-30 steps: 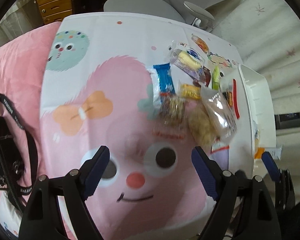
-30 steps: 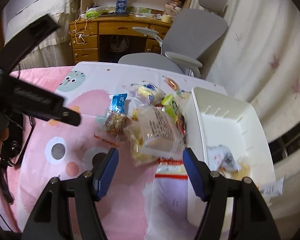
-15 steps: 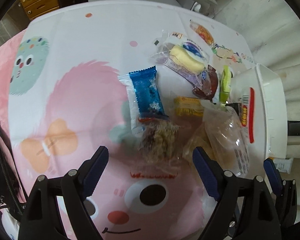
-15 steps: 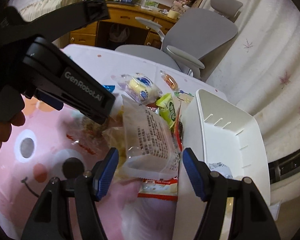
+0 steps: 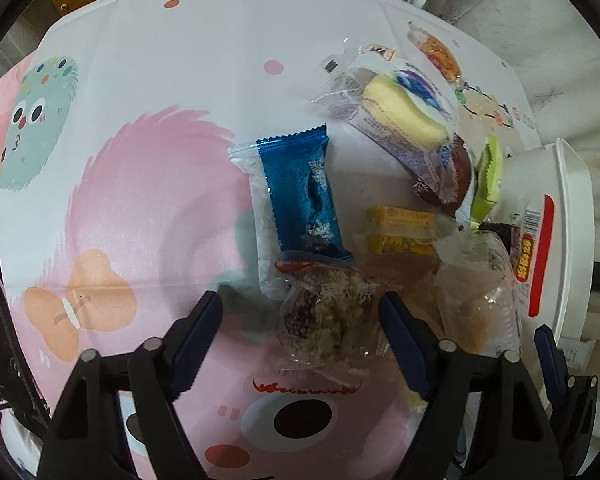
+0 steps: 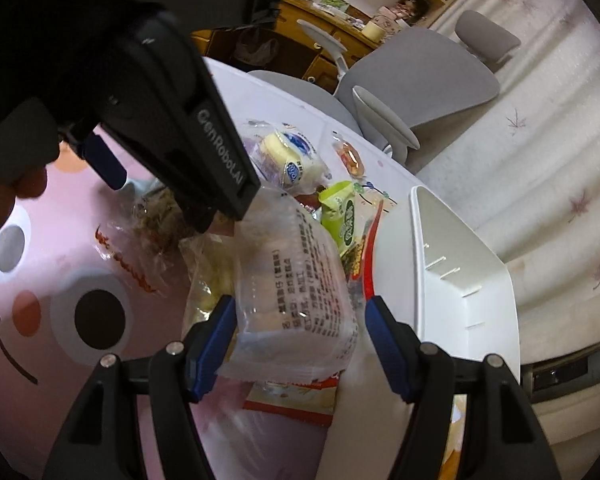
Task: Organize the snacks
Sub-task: 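Grasp the large clear printed bag with the right tool while the left tool grasps the dark nut bag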
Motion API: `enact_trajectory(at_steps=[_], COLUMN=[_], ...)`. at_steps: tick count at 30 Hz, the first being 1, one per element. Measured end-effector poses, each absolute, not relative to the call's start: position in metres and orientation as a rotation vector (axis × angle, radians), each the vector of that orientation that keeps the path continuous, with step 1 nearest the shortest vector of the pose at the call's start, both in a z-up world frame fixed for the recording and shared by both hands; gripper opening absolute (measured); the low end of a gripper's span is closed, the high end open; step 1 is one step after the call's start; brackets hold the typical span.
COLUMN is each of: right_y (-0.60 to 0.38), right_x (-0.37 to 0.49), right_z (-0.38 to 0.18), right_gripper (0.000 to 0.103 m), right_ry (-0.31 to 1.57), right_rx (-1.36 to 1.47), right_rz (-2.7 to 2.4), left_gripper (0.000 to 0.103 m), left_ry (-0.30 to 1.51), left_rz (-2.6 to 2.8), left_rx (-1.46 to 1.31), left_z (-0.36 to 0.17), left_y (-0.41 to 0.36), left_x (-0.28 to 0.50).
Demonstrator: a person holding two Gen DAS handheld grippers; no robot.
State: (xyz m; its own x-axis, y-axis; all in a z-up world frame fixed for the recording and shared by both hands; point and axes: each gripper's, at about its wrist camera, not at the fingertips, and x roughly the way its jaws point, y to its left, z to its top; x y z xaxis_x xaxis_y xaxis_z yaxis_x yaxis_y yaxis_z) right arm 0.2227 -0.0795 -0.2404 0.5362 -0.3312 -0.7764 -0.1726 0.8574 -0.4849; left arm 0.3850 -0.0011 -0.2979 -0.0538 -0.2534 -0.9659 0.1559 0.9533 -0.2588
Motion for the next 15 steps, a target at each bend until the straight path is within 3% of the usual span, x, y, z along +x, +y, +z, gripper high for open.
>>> enact_trajectory(at_steps=[4,12,14,15], right_y=[-0.078,-0.078,-0.081,-0.084], right_x=[0.224,0.225,0.225,0.227], right_z=[-0.242,-0.240,-0.236,-0.234], right_gripper=[0.052,0.045,0.043,0.041], right_ry=[1.020,1.019,1.024,1.025], right_rx=[-0.569,-0.574,-0.557,-0.545], right_rz=[-0.078,-0.073,-0.066,-0.063], left_gripper=[0.070,0.056,0.039,0.039], left_ry=[1.591,1.571,1.563,1.563], left_rz=[-0.333,-0.309,-0.277,-0.265], left_rx=[-0.075,-0.055,-0.038,-0.020], left_z=[-0.302,-0.302,-0.302,-0.302], left_y=[-0.010,-0.023,-0.024,-0.025], left_x=[0.385,0.381,0.379,0.379])
